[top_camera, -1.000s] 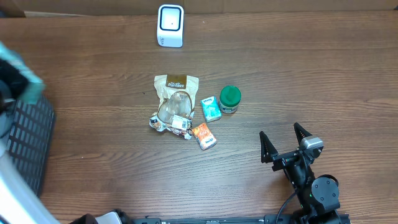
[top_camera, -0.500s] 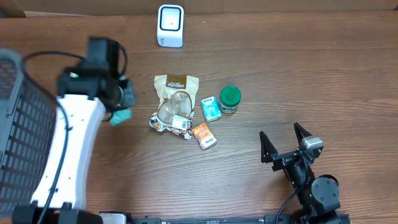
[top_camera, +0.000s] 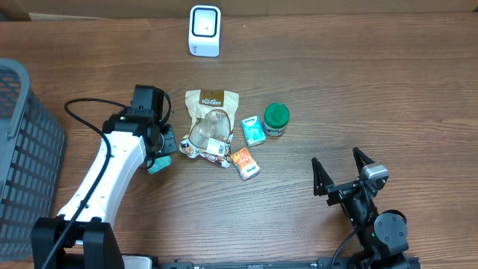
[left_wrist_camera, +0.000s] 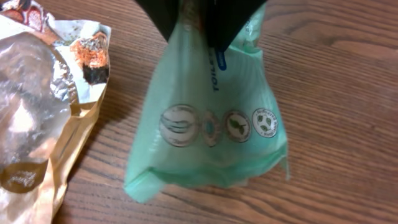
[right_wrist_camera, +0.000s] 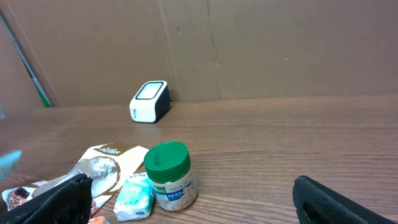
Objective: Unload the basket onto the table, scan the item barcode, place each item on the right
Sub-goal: 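Carry the green tissue pack with the left gripper left of the bag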
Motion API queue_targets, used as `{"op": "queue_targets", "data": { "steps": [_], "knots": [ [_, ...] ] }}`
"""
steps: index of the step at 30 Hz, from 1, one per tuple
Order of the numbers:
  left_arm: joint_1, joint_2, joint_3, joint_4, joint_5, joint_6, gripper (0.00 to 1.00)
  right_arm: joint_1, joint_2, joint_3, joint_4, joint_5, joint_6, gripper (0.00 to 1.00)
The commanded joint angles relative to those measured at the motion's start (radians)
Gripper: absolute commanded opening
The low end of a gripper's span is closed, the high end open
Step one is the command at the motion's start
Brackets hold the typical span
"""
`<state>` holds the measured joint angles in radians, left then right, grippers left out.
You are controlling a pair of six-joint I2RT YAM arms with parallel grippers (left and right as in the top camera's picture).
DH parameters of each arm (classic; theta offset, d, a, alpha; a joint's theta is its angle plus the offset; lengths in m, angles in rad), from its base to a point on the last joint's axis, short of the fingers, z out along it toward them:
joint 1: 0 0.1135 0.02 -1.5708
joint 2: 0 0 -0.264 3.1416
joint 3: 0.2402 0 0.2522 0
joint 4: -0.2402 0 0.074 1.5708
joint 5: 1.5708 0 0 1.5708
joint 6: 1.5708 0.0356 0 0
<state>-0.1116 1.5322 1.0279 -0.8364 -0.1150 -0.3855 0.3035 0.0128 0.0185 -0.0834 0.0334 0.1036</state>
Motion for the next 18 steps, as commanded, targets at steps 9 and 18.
{"op": "queue_targets", "data": {
  "steps": [9, 18],
  "knots": [
    [-0.007, -0.016, -0.006, 0.048, 0.066, -0.011, 0.63, 0.004, -0.009, -0.01, 0.003, 0.01, -0.008, 1.0],
    [-0.006, -0.016, 0.027, 0.046, 0.082, 0.005, 0.7, 0.004, -0.009, -0.01, 0.003, 0.01, -0.008, 1.0]
  ]
}}
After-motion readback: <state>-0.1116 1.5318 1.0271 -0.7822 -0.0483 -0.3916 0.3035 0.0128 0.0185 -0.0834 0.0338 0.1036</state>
